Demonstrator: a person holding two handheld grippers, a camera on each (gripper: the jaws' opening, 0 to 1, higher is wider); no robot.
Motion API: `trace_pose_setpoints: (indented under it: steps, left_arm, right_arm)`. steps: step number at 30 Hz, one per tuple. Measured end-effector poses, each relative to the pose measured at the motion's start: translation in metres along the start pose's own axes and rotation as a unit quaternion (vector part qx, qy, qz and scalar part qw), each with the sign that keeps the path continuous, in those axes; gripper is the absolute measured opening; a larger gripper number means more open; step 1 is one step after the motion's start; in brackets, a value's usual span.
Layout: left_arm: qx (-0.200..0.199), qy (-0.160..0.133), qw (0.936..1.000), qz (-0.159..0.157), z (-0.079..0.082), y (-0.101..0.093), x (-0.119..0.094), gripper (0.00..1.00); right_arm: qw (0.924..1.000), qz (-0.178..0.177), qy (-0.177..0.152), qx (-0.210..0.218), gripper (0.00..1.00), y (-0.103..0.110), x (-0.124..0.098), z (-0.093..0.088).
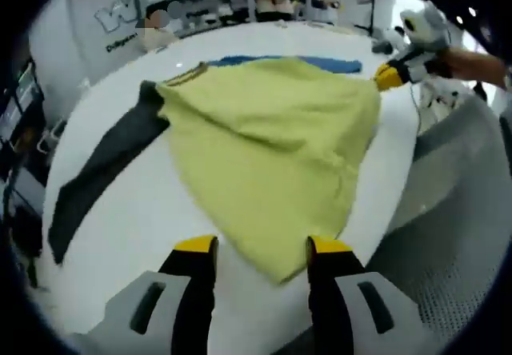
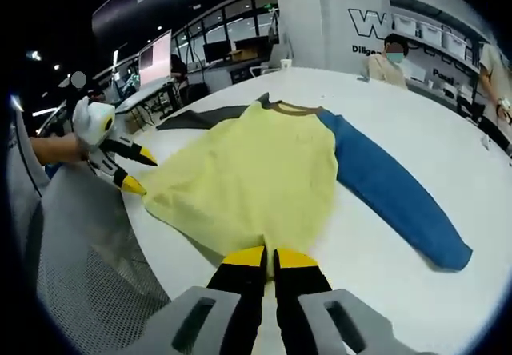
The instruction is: Fold the garment on the visible template until the final outline fits inside the template.
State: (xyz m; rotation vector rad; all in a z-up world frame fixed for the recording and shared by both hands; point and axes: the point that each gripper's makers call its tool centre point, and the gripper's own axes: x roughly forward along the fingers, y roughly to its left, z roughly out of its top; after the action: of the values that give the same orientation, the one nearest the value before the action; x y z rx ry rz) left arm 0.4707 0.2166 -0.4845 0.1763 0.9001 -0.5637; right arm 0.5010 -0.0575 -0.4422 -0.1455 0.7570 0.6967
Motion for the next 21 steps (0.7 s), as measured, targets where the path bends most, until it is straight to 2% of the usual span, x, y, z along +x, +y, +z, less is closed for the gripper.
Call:
trace_pose_setpoints:
  steps: [1, 2, 3, 5, 8, 10, 12, 14, 16, 17, 19, 21]
  left_arm:
    - [-0.014, -0.001, 0.9999, 0.001, -0.004, 0.005, 0.004, 0.38]
    - [-0.010, -0.032, 0.9994, 0.009, 0.003, 0.011, 0.008, 0.34]
    - [-0.038, -0.017, 0.9990, 0.018, -0.001, 0.013, 0.005, 0.30]
    - [-0.024, -0.015, 0.9994, 0.020, 0.001, 0.012, 0.006, 0.22]
    - [-0.020, -0.010, 0.9996, 0.019, 0.002, 0.011, 0.010, 0.04]
    - [-0.013, -0.001, 0.9996, 0.024, 0.005, 0.013, 0.010, 0.02]
    - [0.021, 0.027, 0.9984, 0.045, 0.005, 0.024, 0.005, 0.01]
    - [0.046, 0.036, 0.9964, 0.062, 0.012, 0.027, -0.005, 0.01]
    - [0.089, 0.047, 0.9918, 0.078, 0.018, 0.033, -0.015, 0.01]
    - [0.110, 0.042, 0.9888, 0.092, 0.028, 0.036, -0.026, 0.01]
    - [0.105, 0.036, 0.9895, 0.092, 0.041, 0.029, -0.038, 0.01]
    - [0.135, 0.060, 0.9848, 0.092, 0.039, 0.029, -0.042, 0.01]
  right_arm:
    - [1.0000, 0.000, 0.000, 0.001, 0.00, -0.002, 0.000, -0.001]
    - [1.0000, 0.000, 0.000, 0.001, 0.00, -0.002, -0.001, -0.001]
    - [1.0000, 0.000, 0.000, 0.001, 0.00, -0.002, -0.001, -0.001]
    - [1.0000, 0.000, 0.001, 0.003, 0.00, -0.001, -0.002, -0.002]
    - [1.0000, 0.001, 0.005, 0.001, 0.00, 0.001, -0.002, -0.002]
    - [1.0000, 0.002, 0.005, 0.000, 0.00, -0.001, 0.000, -0.003]
    - [1.0000, 0.003, 0.004, 0.000, 0.00, -0.001, -0.002, -0.001]
    - [1.0000, 0.003, 0.004, -0.001, 0.00, 0.000, -0.004, 0.002]
    - [1.0000, 0.006, 0.001, -0.001, 0.00, 0.002, -0.006, 0.005]
    - [1.0000, 0.009, -0.001, 0.000, 0.00, 0.004, -0.007, 0.006]
    - [0.9999, 0.014, -0.001, 0.010, 0.00, 0.007, -0.006, 0.005]
    - [0.9999, 0.016, 0.003, 0.005, 0.00, 0.012, -0.007, 0.006]
